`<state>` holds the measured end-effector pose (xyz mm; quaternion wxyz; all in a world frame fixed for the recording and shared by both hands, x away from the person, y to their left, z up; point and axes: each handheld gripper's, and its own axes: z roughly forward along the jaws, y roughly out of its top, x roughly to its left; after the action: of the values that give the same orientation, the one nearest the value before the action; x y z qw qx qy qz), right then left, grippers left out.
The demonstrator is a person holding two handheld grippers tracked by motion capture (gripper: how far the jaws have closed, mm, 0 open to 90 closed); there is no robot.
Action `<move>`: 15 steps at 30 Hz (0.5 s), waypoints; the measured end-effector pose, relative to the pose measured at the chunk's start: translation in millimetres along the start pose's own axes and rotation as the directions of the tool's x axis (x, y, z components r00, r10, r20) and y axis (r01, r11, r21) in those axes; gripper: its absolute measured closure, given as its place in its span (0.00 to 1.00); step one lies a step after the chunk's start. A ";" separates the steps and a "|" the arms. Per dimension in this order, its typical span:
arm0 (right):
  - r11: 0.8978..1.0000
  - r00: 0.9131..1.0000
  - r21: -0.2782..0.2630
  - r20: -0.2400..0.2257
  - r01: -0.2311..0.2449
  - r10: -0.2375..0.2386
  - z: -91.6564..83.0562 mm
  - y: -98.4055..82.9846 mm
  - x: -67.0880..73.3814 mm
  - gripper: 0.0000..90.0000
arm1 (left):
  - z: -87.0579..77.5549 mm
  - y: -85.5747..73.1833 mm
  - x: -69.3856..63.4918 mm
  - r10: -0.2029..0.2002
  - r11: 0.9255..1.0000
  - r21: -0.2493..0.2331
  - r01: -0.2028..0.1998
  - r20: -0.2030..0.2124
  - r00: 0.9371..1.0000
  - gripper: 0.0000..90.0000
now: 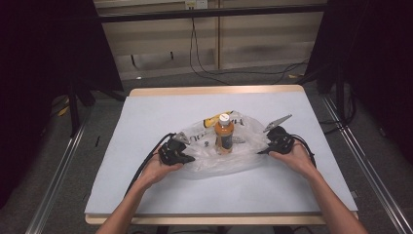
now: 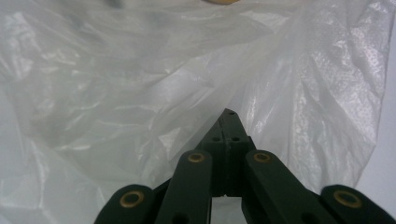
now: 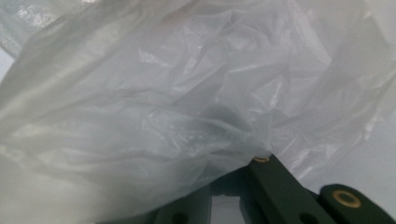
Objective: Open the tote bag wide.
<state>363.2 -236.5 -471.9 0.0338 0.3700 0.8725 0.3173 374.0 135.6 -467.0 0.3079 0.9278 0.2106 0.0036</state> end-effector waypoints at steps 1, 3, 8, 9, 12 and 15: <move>1.000 1.000 -0.023 0.003 -0.013 0.014 3.5 2.9 -3.1 1.00 | 3.5 2.5 2.4 -0.030 0.999 -0.026 0.030 -0.001 1.000 1.00; 0.999 1.000 -0.026 0.007 -0.024 0.024 5.0 5.1 -3.4 1.00 | 4.3 3.8 3.5 -0.019 1.000 -0.021 0.019 0.002 1.000 1.00; 0.998 0.999 -0.055 -0.008 -0.034 0.034 12.2 10.9 -5.1 1.00 | 4.8 5.8 -0.2 -0.001 0.999 -0.035 0.001 0.002 1.000 1.00; 0.998 0.999 -0.056 -0.011 -0.037 0.037 11.9 10.7 -4.7 1.00 | 3.1 6.1 -2.8 0.009 0.999 -0.043 -0.008 0.013 1.000 1.00; 0.998 0.999 -0.065 -0.041 -0.024 0.021 9.4 8.4 0.8 1.00 | -2.8 7.0 -11.3 0.038 0.998 -0.053 -0.037 0.015 0.999 1.00; 0.996 0.998 -0.083 -0.059 -0.013 0.008 2.9 5.8 9.4 1.00 | -8.5 6.0 -15.8 0.038 0.996 -0.085 -0.036 0.018 0.999 1.00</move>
<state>360.9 -225.7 -469.2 0.0218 0.3632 0.8572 0.3645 360.8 130.0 -454.8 0.3490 0.9176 0.1900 0.0094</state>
